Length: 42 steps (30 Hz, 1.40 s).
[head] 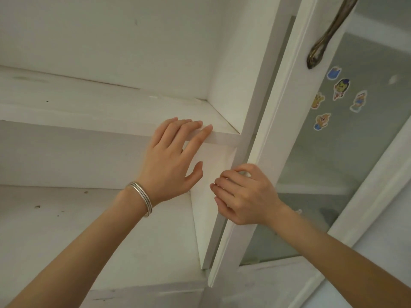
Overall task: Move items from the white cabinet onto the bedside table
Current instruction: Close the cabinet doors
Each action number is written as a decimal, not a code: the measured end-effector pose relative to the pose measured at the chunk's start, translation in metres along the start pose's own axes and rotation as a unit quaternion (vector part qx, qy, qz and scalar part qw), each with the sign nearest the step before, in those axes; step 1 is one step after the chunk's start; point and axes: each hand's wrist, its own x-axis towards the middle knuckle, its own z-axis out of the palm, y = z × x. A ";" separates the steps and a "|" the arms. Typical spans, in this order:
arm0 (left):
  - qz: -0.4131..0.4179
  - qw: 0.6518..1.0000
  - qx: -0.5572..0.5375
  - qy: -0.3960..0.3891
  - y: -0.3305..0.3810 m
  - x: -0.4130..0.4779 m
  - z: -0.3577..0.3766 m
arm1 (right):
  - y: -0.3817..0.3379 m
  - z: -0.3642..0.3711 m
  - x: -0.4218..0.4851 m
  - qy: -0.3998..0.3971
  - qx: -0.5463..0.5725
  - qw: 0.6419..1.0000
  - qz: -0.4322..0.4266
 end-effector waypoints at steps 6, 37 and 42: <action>-0.001 1.000 0.001 0.002 0.000 0.000 -0.001 | 0.008 0.001 -0.006 -0.063 0.003 0.995 -0.082; -0.029 0.999 -0.005 -0.020 0.006 -0.001 -0.003 | 0.011 0.032 -0.001 -0.008 -0.008 1.000 -0.027; -0.035 0.999 0.001 -0.004 0.008 0.000 0.000 | 0.012 0.032 -0.002 -0.022 -0.020 0.999 -0.015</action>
